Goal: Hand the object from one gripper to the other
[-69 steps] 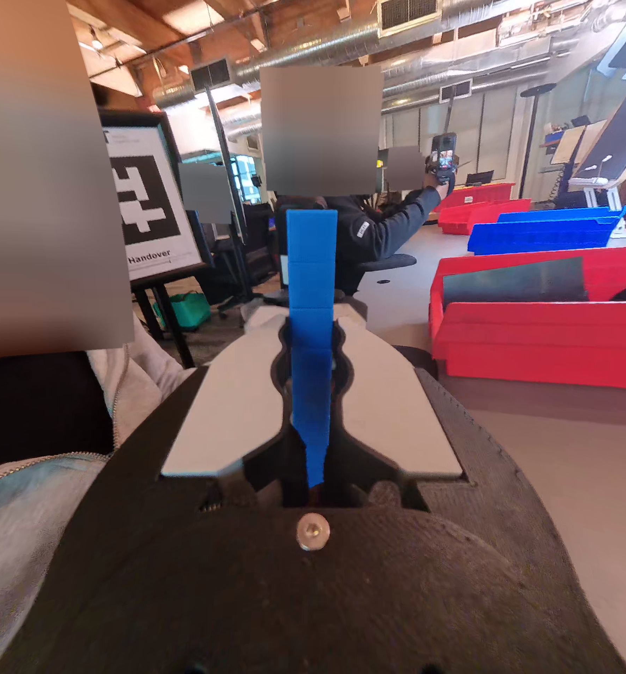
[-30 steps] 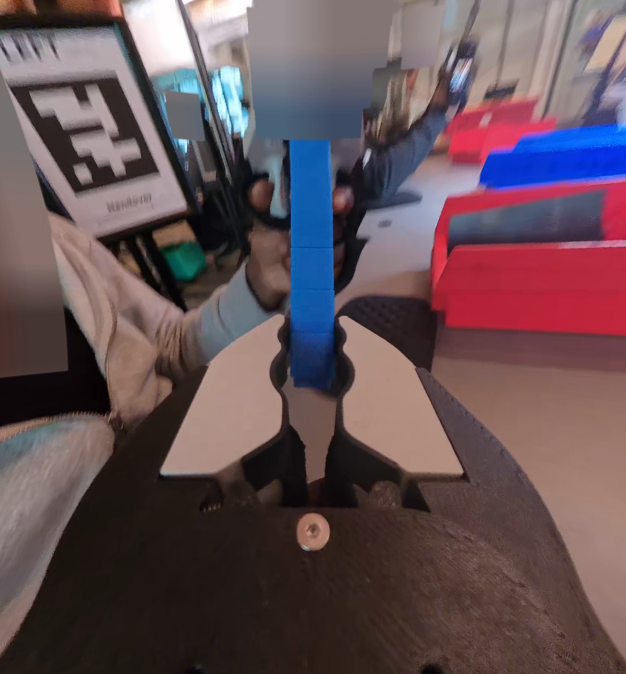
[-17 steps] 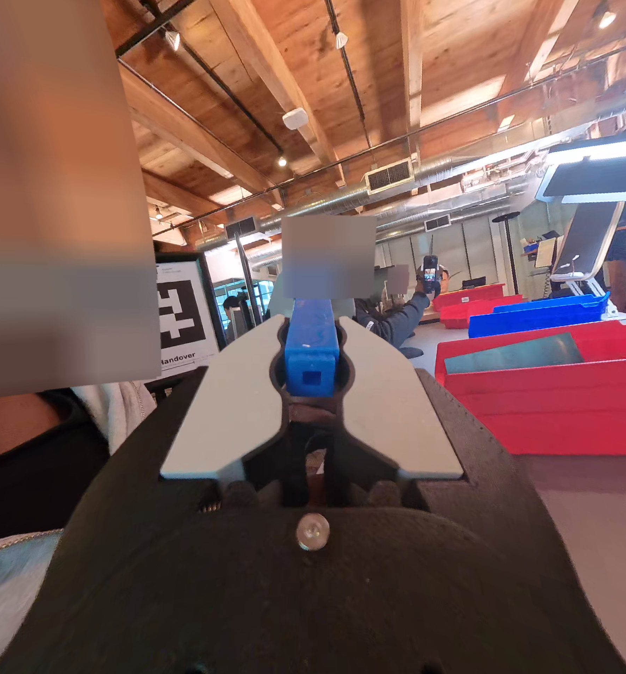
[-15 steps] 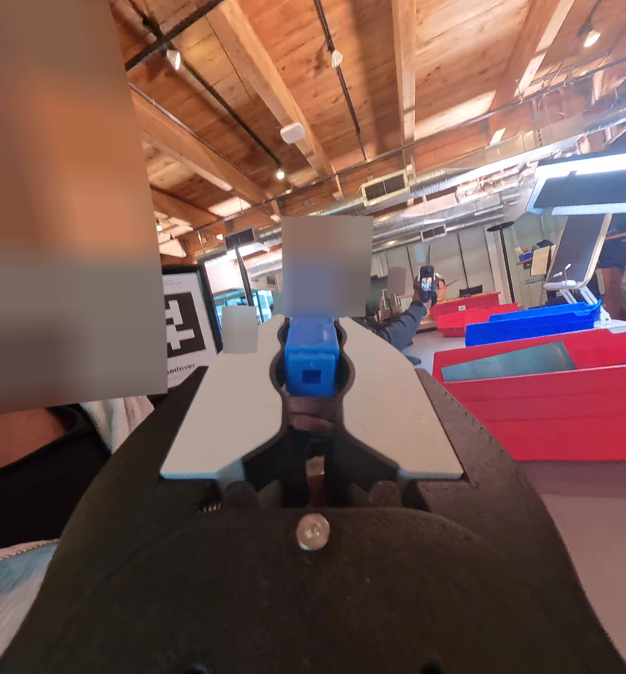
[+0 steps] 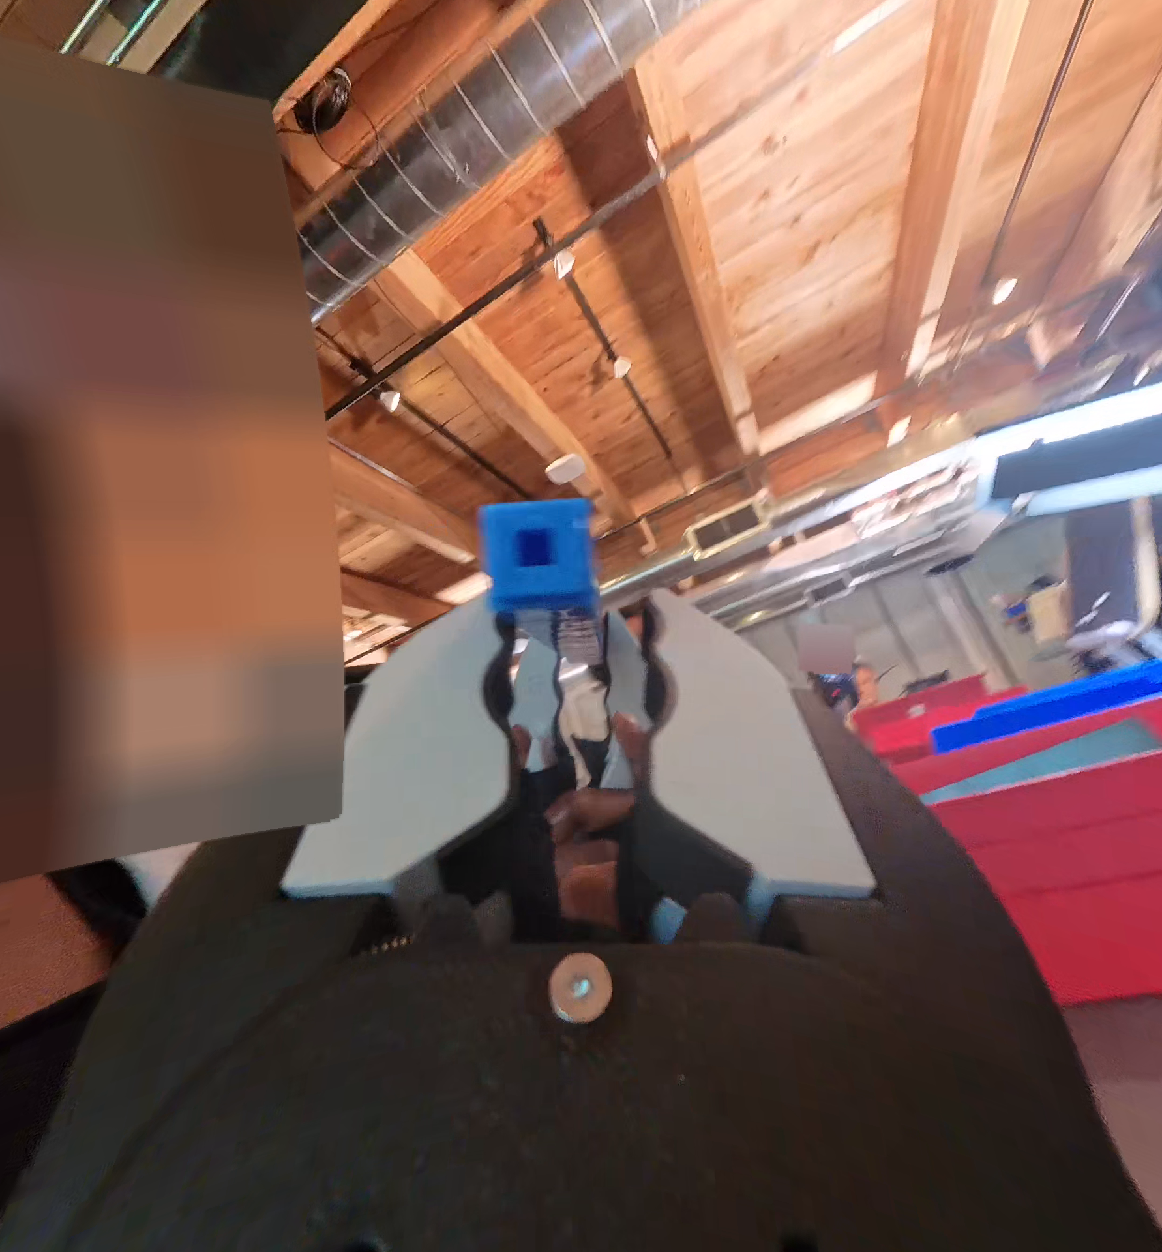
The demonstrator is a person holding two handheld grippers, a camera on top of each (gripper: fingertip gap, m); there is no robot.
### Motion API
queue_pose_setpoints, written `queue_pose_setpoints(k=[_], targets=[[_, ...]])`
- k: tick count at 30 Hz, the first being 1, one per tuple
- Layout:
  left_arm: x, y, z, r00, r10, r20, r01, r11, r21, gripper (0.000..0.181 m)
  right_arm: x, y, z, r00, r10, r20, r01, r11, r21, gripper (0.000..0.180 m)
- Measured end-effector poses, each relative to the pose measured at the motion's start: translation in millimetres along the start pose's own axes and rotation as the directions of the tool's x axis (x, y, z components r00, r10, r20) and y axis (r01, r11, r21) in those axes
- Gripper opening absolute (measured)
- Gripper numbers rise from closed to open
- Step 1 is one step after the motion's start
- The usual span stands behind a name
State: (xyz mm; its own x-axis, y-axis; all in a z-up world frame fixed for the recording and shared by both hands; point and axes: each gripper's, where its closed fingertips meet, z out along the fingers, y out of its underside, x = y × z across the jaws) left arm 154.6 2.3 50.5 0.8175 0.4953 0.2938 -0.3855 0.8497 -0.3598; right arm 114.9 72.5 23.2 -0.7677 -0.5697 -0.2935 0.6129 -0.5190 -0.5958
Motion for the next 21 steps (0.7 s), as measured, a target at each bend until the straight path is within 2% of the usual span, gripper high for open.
queue_pose_setpoints(k=[1,4,6,7,9,11,14,16,18,21], targets=[[-0.7,3.7,-0.4,1.000,0.014,0.009,-0.014,1.000,-0.023,0.022,0.3,-4.6,-1.4,0.999,-0.041,-0.012,0.041,0.999,0.027,0.022],[3.0,11.0,-5.3,1.000,0.002,-0.022,-0.003,0.998,-0.063,0.023,-3.4,-13.2,-3.7,0.997,-0.080,0.005,0.080,0.996,0.032,0.022],[1.3,6.8,-9.7,1.000,0.003,-0.025,-0.004,0.998,-0.068,0.033,-3.8,-17.7,-5.6,0.996,-0.091,0.004,0.091,0.996,0.010,0.022],[0.1,5.4,-11.7,1.000,0.008,-0.028,-0.011,0.997,-0.078,0.022,-4.3,-22.3,-6.6,0.995,-0.098,0.002,0.098,0.995,0.018,0.022],[-1.0,11.3,-13.6,1.000,0.006,-0.026,-0.009,0.992,-0.125,0.022,-5.4,-27.6,-6.8,0.994,-0.107,0.001,0.107,0.994,0.032,0.022],[-1.1,11.3,-15.0,1.000,0.017,-0.004,-0.017,0.997,-0.074,0.022,-7.6,-29.4,-5.7,0.993,-0.120,0.002,0.120,0.989,0.082,0.023],[-0.8,30.5,-17.7,1.000,0.006,0.001,-0.006,0.992,-0.123,0.022,-6.4,-25.7,-3.7,0.989,-0.144,-0.022,0.146,0.986,0.086,0.023],[-1.2,46.6,-21.7,1.000,-0.001,-0.011,-0.002,0.973,-0.230,0.024,-7.8,-32.9,-5.4,0.988,-0.155,-0.020,0.156,0.986,0.062,0.023],[-2.1,60.3,-29.9,0.999,-0.015,-0.040,-0.001,0.928,-0.372,0.043,-7.8,-43.9,-9.3,0.989,-0.146,-0.029,0.147,0.988,0.041,0.023],[-9.8,78.3,-51.8,0.997,-0.054,-0.050,0.008,0.753,-0.658,0.055,-4.9,-53.6,-12.7,0.995,-0.089,-0.041,0.088,0.996,-0.025,0.023]])
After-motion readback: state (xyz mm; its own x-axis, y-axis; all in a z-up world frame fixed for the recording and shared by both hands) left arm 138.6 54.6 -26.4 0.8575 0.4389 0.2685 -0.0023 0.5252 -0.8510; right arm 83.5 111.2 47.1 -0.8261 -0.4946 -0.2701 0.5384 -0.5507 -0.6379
